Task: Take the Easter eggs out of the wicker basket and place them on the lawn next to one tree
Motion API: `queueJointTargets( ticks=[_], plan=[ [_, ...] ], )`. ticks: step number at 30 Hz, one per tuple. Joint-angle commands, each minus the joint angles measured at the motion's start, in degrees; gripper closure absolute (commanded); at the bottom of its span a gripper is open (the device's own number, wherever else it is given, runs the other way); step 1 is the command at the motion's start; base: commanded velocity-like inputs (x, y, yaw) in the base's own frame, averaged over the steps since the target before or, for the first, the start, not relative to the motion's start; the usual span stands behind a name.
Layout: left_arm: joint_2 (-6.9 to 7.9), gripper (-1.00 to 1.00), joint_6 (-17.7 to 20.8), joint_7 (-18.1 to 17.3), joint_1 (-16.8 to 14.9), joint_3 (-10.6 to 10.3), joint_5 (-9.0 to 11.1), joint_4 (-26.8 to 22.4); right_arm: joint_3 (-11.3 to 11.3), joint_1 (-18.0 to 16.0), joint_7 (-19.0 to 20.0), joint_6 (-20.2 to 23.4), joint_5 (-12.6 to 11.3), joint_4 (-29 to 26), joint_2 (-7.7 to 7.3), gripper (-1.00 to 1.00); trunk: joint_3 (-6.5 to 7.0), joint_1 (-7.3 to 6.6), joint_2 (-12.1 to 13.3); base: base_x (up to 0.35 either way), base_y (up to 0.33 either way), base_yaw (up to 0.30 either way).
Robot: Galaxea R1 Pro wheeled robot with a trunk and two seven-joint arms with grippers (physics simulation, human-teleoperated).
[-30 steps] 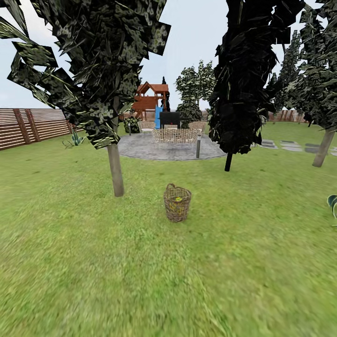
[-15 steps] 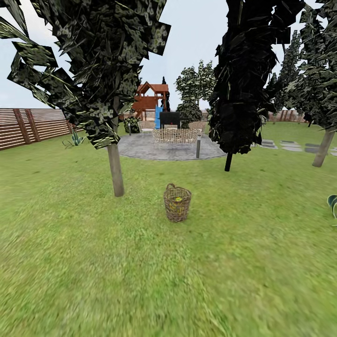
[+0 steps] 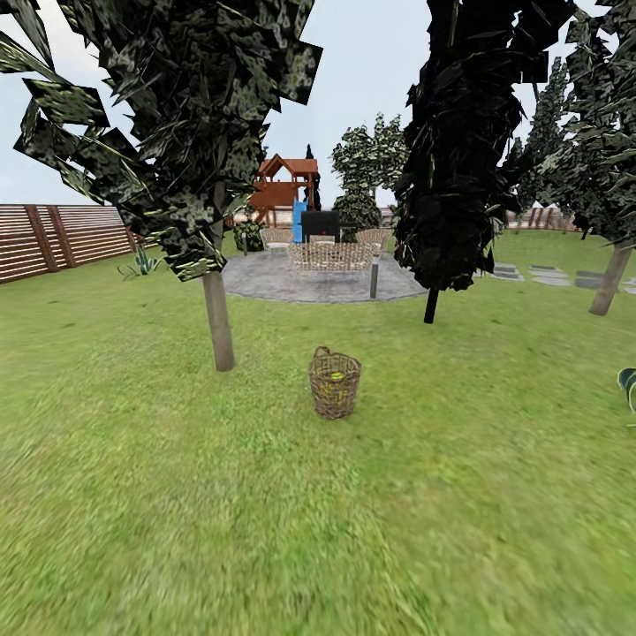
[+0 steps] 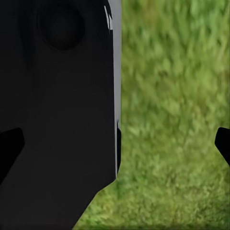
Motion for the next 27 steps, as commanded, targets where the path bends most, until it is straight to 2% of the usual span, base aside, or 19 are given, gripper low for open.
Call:
queueJointTargets(
  ticks=[1,27],
  plan=[
    [0.02,-1.0,0.0,-0.2,0.0,0.0,0.0,-0.1,0.0,0.0,-0.1,0.0,-0.1,0.0,0.0,-1.0,-0.03,0.0,0.0,0.0,0.0,0.0],
    [-0.01,-1.0,0.0,-0.2,0.0,0.0,0.0,-0.2,0.0,0.0,-0.1,0.0,0.0,0.0,0.0,-1.0,-0.03,0.0,0.0,0.0,0.0,0.0]
  ],
)
